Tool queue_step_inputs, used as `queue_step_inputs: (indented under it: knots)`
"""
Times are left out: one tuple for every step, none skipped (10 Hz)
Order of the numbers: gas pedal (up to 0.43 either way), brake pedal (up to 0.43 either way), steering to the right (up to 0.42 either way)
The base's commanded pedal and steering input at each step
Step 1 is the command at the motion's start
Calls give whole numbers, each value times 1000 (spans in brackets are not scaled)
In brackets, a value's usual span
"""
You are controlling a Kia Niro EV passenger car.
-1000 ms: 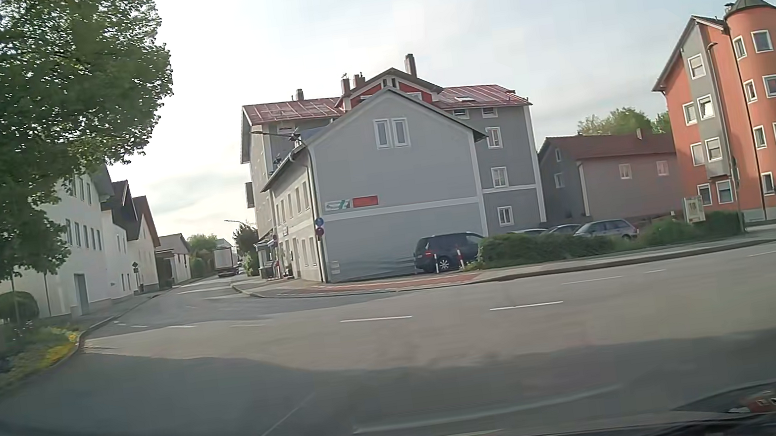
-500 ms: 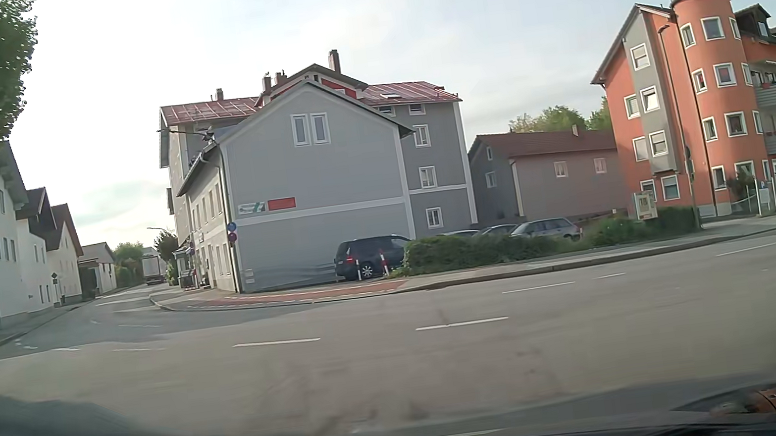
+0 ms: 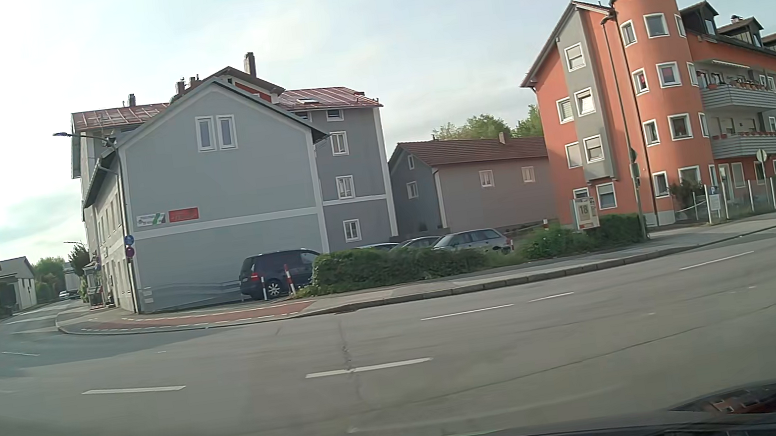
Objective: Follow the waypoints while adhering to traffic rules and regulations
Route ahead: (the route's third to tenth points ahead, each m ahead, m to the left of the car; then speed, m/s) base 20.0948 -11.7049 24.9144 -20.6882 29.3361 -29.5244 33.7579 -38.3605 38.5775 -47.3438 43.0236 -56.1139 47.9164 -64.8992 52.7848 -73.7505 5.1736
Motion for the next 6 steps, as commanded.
queue_step_inputs:
  knots:
    - [67, 0, 246]
    - [67, 0, 256]
    - [67, 0, 268]
    - [67, 0, 282]
    - [67, 0, 292]
    - [79, 0, 299]
